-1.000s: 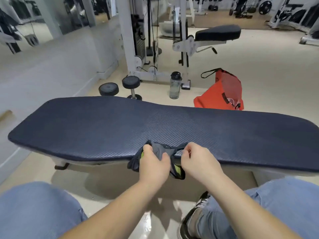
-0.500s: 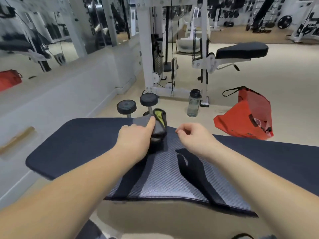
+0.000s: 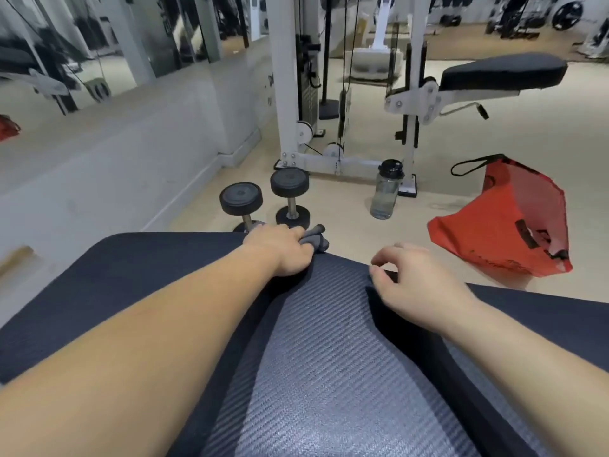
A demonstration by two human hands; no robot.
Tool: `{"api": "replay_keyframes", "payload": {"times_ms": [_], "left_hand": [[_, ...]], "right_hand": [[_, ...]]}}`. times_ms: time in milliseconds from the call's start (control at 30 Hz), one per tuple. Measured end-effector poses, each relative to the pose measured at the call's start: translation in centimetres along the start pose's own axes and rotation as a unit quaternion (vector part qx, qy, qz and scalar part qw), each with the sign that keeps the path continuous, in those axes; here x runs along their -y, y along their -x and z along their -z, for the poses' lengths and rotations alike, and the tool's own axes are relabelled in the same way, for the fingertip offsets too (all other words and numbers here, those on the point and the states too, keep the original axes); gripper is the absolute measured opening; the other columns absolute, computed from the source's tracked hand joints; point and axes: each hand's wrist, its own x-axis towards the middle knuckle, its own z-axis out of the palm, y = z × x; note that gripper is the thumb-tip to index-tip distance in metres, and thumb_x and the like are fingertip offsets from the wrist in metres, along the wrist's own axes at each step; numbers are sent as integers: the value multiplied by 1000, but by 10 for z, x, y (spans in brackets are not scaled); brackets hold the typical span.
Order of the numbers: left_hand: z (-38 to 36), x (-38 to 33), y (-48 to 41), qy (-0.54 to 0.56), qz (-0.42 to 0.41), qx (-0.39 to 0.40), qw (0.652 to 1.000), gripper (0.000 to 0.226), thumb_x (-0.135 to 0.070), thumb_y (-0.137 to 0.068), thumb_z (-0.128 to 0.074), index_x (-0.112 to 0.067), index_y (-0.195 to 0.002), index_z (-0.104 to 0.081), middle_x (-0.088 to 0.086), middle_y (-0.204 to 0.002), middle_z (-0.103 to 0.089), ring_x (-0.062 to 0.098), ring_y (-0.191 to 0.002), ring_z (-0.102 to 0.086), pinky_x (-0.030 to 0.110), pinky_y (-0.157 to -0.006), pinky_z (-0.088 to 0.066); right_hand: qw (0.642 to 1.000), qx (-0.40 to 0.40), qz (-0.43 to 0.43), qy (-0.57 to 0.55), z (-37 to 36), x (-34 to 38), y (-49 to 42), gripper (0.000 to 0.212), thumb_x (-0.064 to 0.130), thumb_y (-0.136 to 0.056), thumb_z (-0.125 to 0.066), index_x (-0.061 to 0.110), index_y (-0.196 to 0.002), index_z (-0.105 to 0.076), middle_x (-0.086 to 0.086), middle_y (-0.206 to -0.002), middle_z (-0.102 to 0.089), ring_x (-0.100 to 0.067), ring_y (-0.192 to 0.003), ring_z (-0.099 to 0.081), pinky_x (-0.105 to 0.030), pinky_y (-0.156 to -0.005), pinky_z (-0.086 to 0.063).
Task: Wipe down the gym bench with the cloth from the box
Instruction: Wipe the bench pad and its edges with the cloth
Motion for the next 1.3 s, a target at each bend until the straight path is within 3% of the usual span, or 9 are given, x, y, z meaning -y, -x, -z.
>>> {"api": "replay_keyframes", "payload": {"times_ms": [167, 300, 567, 700, 767, 900, 1200, 1300], "left_hand": [[-3, -56, -17, 19, -67, 19, 997, 61, -53, -96, -17, -25, -138, -51, 11, -144, -58, 36, -129, -53, 45, -103, -43], [-9, -136, -14, 15, -122, 20, 992, 55, -50, -98, -18, -23, -128, -54, 10, -138, -62, 32, -126, -56, 41, -102, -43], [-22, -239, -16, 30, -122, 2, 992, 58, -54, -92, -21, -25, -132, -51, 9, -135, -63, 34, -121, -59, 45, -103, -46], [-20, -320, -19, 47, -146, -4, 988, 69, -58, -82, -16, -24, -131, -52, 13, -134, -64, 36, -118, -59, 45, -103, -47], [-19, -372, -18, 50, -170, -2, 984, 63, -54, -91, -21, -24, -138, -50, 16, -139, -61, 38, -123, -57, 44, -105, -45], [-16, -469, -18, 37, -192, -11, 981, 68, -56, -86, -20, -19, -137, -48, 19, -140, -59, 41, -126, -55, 47, -105, -45], [0, -634, -15, 18, -260, 32, 965, 47, -41, -94, -27, -18, -130, -47, 17, -143, -55, 39, -129, -51, 45, -106, -42], [0, -679, -4, 22, -292, 18, 956, 48, -42, -91, -31, -26, -132, -50, 11, -141, -57, 39, -128, -52, 40, -96, -42]], "right_hand": [[995, 4, -59, 77, 37, -74, 51, 28, 44, -95, -50, 28, -101, -72, 9, -102, -66, -18, -105, -61, -44, -87, -55], [990, -22, -121, 68, 70, -126, 101, 24, 42, -95, -52, 30, -101, -73, 14, -101, -66, -15, -102, -61, -41, -86, -55], [971, -92, -216, 32, 120, -228, 173, 20, 37, -97, -56, 29, -103, -73, 10, -102, -65, -16, -105, -63, -43, -87, -56], [944, -132, -302, 22, 142, -283, 209, 34, 42, -99, -52, 27, -125, -68, 4, -127, -61, -21, -125, -55, -46, -94, -54], [923, -146, -356, 17, 151, -312, 231, 46, 45, -99, -50, 24, -139, -59, -1, -144, -54, -27, -135, -49, -47, -102, -50], [877, -164, -451, -21, 162, -360, 273, 59, 50, -98, -47, 18, -147, -50, -11, -148, -53, -35, -138, -48, -47, -109, -44], [846, -229, -475, -79, 168, -405, 316, 46, 42, -101, -45, 21, -141, -54, -3, -145, -54, -28, -136, -49, -43, -96, -46], [836, -232, -485, -108, 168, -415, 325, 45, 39, -103, -41, 23, -144, -52, -1, -149, -53, -26, -137, -50, -44, -98, -45]]}}
